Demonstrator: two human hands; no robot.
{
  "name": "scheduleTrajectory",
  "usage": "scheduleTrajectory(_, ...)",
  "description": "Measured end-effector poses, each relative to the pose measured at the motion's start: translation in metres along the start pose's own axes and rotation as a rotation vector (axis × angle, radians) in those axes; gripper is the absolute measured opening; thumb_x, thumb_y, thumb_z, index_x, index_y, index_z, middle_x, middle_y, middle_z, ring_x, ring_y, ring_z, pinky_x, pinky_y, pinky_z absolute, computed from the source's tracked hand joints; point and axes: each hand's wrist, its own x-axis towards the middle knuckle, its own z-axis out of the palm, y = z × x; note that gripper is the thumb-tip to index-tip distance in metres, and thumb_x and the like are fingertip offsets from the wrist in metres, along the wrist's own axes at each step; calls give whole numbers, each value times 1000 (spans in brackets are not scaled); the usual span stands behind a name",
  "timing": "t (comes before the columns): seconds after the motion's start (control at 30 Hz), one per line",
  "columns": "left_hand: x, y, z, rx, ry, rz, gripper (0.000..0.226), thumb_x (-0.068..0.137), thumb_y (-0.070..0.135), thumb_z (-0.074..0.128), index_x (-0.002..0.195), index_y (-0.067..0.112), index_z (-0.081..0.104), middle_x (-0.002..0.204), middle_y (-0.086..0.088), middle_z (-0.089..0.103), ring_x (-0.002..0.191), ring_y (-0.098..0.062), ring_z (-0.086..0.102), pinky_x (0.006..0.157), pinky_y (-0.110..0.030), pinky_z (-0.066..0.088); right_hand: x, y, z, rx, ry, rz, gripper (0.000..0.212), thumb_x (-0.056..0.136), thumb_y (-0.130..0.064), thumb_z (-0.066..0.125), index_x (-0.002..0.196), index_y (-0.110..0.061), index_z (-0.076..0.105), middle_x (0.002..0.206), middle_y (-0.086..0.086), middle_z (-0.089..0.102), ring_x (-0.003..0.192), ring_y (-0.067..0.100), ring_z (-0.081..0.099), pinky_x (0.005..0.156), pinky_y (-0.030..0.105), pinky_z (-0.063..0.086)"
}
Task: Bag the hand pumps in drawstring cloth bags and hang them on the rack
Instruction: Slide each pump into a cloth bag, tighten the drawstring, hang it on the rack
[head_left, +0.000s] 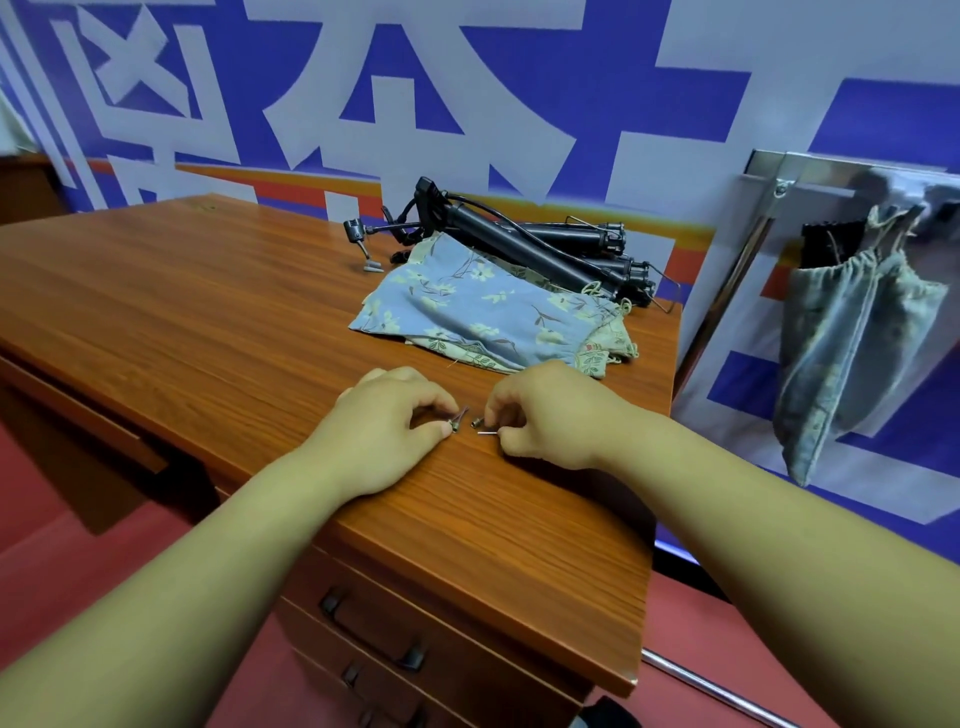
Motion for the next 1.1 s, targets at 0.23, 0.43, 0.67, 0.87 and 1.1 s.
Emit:
scheduleTrajectory(0.23, 7, 14, -2, -51, 34, 57, 18, 93, 37, 70, 109, 42, 70, 109, 20, 59, 110, -10, 49, 96, -35, 44, -8, 17, 1, 306, 147, 97, 19, 82, -13, 68, 96, -24, 72, 76, -7, 71, 62, 2, 64, 67, 29, 56)
scheduleTrajectory(0.43, 26, 48, -6, -200, 42, 40, 12, 94, 33, 70, 105, 36, 74, 90, 16, 68, 75, 4, 61, 72, -24, 45, -20, 30, -7, 760, 240, 155, 15, 85, 5, 66, 90, -8, 66, 69, 0, 67, 77, 27, 77, 65, 32, 58)
scheduleTrajectory(0.67, 47, 75, -2, -171, 6, 74, 8, 96, 36, 68, 91, 34, 74, 82, 11, 71, 70, -3, 63, 66, -31, 50, -29, 42, -28, 751, 330, 108, 7, 86, -1, 73, 90, -2, 67, 80, 19, 73, 78, 25, 76, 78, 41, 62)
scheduleTrajectory(0.87, 78, 87, 1, -149, 50, 83, 9, 95, 33, 68, 88, 33, 73, 86, 12, 71, 81, -7, 63, 75, -33, 52, -16, 59, -48, 308, 312, 94, 6, 89, -27, 74, 91, -22, 76, 76, -7, 75, 70, 3, 69, 71, 25, 55)
scheduleTrajectory(1.1, 127, 79, 2, -140, 85, 108, 6, 97, 30, 66, 94, 33, 71, 82, 13, 67, 74, -2, 59, 64, -24, 43, 18, 86, -66, 144, 213, 155, 20, 98, -31, 59, 96, -21, 76, 80, -4, 73, 73, 10, 69, 67, 26, 51)
